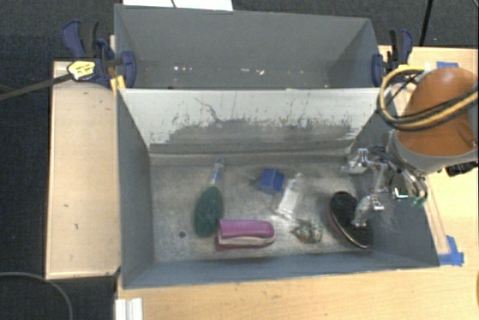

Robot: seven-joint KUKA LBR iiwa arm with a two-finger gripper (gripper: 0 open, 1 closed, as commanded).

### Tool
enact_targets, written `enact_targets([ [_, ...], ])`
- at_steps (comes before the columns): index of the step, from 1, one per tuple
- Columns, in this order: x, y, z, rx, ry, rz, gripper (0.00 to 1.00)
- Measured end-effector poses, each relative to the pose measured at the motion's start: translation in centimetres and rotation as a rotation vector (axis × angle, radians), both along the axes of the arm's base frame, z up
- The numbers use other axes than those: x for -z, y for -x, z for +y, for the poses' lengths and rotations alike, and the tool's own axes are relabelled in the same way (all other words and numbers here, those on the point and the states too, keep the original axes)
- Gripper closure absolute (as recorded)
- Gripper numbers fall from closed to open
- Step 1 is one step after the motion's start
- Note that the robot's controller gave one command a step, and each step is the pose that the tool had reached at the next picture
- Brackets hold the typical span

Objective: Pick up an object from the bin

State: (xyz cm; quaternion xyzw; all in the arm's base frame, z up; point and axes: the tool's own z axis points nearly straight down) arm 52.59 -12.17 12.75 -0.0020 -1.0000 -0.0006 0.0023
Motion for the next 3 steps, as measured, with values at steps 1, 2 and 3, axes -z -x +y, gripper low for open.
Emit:
enact_targets([
  [1, 3.22, 0.68, -0.56, -0.014, 0.001, -0.012, 0.0],
  [2, 3.6, 0.52, -0.3, -0.046, 0.003, -0.011, 0.0],
  [3, 3.73, 0.8, -0.17, -0.053, -0.001, 0.005, 1.0],
])
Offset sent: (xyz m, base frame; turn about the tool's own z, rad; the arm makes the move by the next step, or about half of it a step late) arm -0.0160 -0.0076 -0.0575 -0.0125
